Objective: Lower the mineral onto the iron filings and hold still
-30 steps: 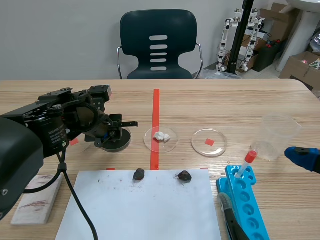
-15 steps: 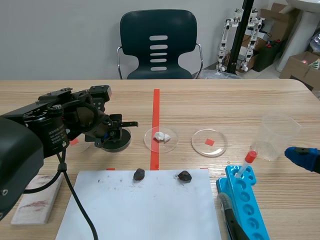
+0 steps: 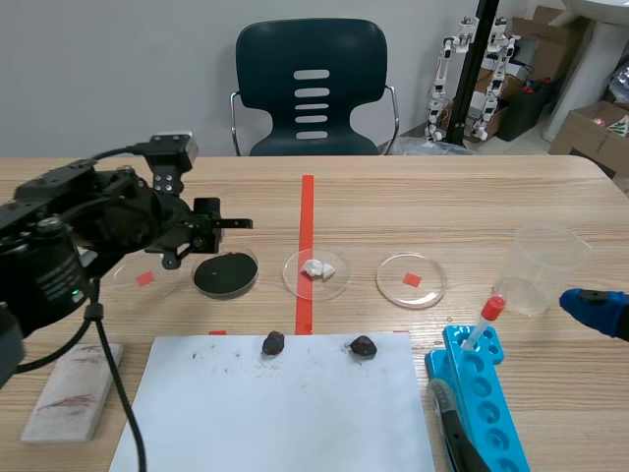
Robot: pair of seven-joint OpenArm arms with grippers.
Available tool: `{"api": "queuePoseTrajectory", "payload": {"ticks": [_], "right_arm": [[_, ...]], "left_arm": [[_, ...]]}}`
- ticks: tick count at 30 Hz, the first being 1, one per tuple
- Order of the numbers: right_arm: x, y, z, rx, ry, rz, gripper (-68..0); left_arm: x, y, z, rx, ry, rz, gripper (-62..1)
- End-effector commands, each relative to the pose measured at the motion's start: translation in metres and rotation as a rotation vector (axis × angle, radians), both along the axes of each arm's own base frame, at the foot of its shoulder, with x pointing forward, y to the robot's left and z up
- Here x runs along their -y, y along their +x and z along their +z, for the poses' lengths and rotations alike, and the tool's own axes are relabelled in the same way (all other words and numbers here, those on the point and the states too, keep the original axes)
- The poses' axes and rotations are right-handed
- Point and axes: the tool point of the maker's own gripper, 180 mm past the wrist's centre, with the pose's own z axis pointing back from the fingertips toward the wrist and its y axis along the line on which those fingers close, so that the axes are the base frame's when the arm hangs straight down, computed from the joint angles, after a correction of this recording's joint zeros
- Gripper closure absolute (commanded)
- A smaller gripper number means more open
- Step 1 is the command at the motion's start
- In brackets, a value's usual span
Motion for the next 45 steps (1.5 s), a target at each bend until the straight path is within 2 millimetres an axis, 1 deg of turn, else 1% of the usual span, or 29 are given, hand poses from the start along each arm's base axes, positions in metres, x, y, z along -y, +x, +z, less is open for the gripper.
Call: {"api": "queuePoseTrajectory", "payload": {"ticks": [1, 3, 5, 8, 10, 12, 18, 22, 28, 36, 45], "right_arm": [[0.000, 0.006, 0.012, 0.045, 0.010, 0.000, -65.5], [0.000, 0.006, 0.012, 0.045, 0.010, 0.000, -65.5], [0.000, 0.006, 0.012, 0.045, 0.010, 0.000, -65.5], [0.000, 0.006, 0.012, 0.045, 0.010, 0.000, -65.5], [0.000, 0.006, 0.012, 0.045, 0.010, 0.000, -65.5], [0.000, 0.006, 0.012, 0.045, 0.010, 0.000, -65.5], [0.000, 0.006, 0.012, 0.045, 0.010, 0.000, -65.5], [0.000, 0.006, 0.012, 0.045, 0.010, 0.000, -65.5], [0.000, 0.006, 0.012, 0.045, 0.010, 0.000, -65.5], [0.000, 0.006, 0.012, 0.045, 0.010, 0.000, -65.5], [0.000, 0.006, 0.012, 0.045, 0.010, 0.000, -65.5]], "left_arm": [[-0.003, 0.000, 0.022, 0.102, 0.008, -0.029, -11.6], [0.000, -0.007, 0.046, 0.226, 0.007, -0.071, -11.6], [0.001, -0.019, 0.070, 0.349, 0.005, -0.101, -11.6], [0.004, -0.044, 0.101, 0.506, 0.002, -0.151, -11.6], [0.007, -0.064, 0.114, 0.568, -0.001, -0.182, -11.6], [0.008, -0.084, 0.120, 0.604, 0.009, -0.208, -11.6], [0.010, -0.142, 0.123, 0.649, 0.076, -0.277, -11.6], [0.018, -0.179, 0.125, 0.678, 0.090, -0.330, -11.6], [0.035, -0.221, 0.120, 0.660, 0.110, -0.423, -11.6], [0.036, -0.249, 0.104, 0.566, 0.077, -0.427, -11.6], [0.036, -0.252, 0.102, 0.554, 0.074, -0.427, -11.6]]}}
